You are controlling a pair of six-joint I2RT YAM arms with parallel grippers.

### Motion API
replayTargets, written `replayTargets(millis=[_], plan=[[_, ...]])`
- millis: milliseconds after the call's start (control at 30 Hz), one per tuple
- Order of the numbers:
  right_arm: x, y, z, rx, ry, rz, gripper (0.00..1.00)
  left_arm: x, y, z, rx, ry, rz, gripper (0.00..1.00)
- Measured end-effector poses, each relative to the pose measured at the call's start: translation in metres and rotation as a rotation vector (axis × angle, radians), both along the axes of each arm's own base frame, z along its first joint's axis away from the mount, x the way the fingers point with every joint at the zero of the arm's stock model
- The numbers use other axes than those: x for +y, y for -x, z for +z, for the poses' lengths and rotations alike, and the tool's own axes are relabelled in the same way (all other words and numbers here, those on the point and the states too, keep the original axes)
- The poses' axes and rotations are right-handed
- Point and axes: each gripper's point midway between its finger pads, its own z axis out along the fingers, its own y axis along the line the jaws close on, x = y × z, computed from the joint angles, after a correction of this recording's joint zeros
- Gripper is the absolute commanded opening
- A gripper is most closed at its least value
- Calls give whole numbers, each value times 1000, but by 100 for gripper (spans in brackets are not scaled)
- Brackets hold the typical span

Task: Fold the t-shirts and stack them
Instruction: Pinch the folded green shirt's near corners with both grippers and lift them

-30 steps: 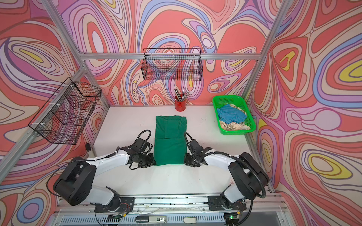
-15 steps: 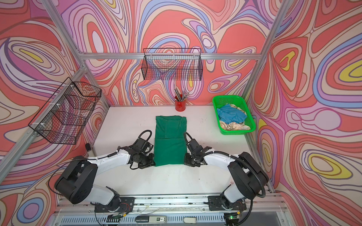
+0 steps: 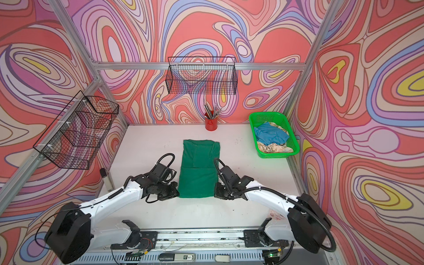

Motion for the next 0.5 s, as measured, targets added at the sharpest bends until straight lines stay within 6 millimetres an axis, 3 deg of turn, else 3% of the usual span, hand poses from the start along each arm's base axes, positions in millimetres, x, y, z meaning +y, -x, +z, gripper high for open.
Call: replayTargets(millis=[267, 400, 500], plan=[[6, 41, 29, -3, -57, -28, 0, 14, 31, 16, 14, 9, 10, 0], [9, 56, 30, 16, -53, -35, 0, 15, 45, 22, 30, 20, -7, 0], [6, 56, 30, 14, -34, -63, 0, 15, 50, 23, 42, 18, -10, 0]])
